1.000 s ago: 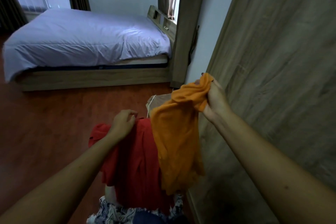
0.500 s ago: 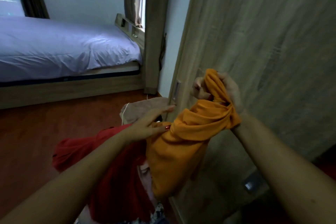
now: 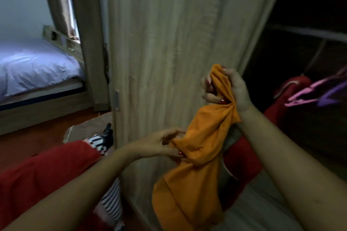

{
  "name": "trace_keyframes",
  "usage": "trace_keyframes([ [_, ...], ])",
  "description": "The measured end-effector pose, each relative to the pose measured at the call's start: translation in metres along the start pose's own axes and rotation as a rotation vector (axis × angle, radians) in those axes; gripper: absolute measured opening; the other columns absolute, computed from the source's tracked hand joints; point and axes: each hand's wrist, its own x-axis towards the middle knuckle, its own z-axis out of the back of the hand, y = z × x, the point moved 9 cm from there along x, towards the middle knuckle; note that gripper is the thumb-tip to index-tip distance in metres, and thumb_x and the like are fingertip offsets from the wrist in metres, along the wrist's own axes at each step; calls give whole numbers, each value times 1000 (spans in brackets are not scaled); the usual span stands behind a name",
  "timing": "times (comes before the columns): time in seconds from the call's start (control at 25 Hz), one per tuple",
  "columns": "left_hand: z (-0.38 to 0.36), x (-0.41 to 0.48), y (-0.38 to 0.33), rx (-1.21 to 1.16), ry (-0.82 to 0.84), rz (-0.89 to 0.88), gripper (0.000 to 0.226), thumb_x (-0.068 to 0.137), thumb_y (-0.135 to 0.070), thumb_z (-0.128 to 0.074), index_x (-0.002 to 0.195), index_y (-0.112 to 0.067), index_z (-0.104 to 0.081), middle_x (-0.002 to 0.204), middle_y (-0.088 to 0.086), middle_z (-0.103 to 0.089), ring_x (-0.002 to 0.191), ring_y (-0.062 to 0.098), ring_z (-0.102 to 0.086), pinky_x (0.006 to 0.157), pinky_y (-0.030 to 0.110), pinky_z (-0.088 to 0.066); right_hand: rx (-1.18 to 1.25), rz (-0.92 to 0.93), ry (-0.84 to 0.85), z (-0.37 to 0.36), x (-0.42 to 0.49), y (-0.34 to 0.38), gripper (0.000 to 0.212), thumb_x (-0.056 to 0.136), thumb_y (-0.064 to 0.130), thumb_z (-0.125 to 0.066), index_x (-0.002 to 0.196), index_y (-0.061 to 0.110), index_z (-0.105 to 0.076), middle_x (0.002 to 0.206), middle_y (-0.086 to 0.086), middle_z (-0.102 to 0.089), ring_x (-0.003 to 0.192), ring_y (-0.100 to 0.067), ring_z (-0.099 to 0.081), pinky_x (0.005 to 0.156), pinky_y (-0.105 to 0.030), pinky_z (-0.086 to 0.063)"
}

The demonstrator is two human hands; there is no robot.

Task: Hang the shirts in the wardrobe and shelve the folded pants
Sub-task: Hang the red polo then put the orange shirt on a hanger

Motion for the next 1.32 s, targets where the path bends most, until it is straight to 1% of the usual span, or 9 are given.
trace_keyframes([
  [0.2, -64, 41, -26, 77, -14, -57, 12, 94, -9, -53, 98, -17, -63, 87, -13, -66, 83, -3, -60, 79, 20, -48, -97, 258, -323, 73, -82, 75, 32, 74, 44, -51, 62, 14, -56, 49, 3, -44, 30, -6, -33, 36, -8, -26],
  [0.4, -63, 65, -84, 107, -257, -130, 19, 95, -7, -49, 89, -13, -65, 78, -7, -62, 69, -6, -59, 65, 11, -46, -870, 427, -573, 122, -167, 126, 44, 95, 29, -36, 59, 25, -62, 49, 11, -52, 46, 0, -44, 47, -16, -38],
  [0.6, -62, 100, -139, 6, -239, -58, 20, 91, -30, -58, 78, -16, -66, 72, 6, -60, 60, 18, -55, 56, 28, -42, -1833, -112, -431, 149, -201, 97, 43, 70, 70, -55, 99, 39, -57, 96, 17, -61, 89, -6, -57, 75, -33, -47],
  [0.72, -85, 115, -171, 29, -167, -104, 17, 89, -24, -62, 74, -16, -65, 68, 0, -63, 64, 13, -59, 58, 23, -48, -1430, -224, -314, 140, -206, 73, 50, 65, 72, -60, 105, 42, -60, 103, 18, -65, 97, -5, -62, 85, -28, -52],
  [0.8, -102, 122, -186, 42, -119, -112, 14, 88, -23, -63, 78, -14, -66, 68, -2, -64, 62, 9, -61, 56, 17, -49, -1144, -185, -240, 134, -206, 59, 33, 78, 44, -67, 107, 28, -66, 104, 10, -69, 98, -3, -65, 86, -22, -52],
  [0.88, -103, 124, -187, 55, -96, -104, 13, 87, -25, -64, 83, -13, -67, 75, 0, -66, 67, 11, -63, 61, 19, -51, -990, -114, -261, 133, -208, 58, 12, 88, 15, -61, 98, 18, -67, 92, 8, -69, 88, -3, -65, 76, -15, -50],
  [1.08, -118, 103, -118, 218, 275, 0, 26, 82, -24, -70, 107, -21, -63, 110, -9, -64, 103, 10, -63, 85, 28, -53, -435, 41, -572, 152, -229, 80, 27, 86, -1, -40, 71, 16, -55, 54, 7, -53, 49, -3, -50, 44, -13, -40],
  [1.24, -134, 107, -100, 126, 172, -116, 16, 95, -13, -51, 96, -3, -64, 100, 2, -66, 100, 16, -63, 91, 32, -51, -635, 115, -630, 163, -241, 103, 3, 80, 19, -55, 79, 19, -58, 67, 5, -57, 63, -5, -55, 55, -13, -44],
  [1.32, -132, 113, -117, 53, 69, -129, 18, 96, -17, -47, 94, -14, -65, 96, -5, -64, 95, 11, -62, 86, 30, -50, -884, -46, -459, 163, -242, 88, 29, 71, 36, -69, 93, 19, -60, 81, 2, -60, 72, -5, -59, 65, -12, -46],
])
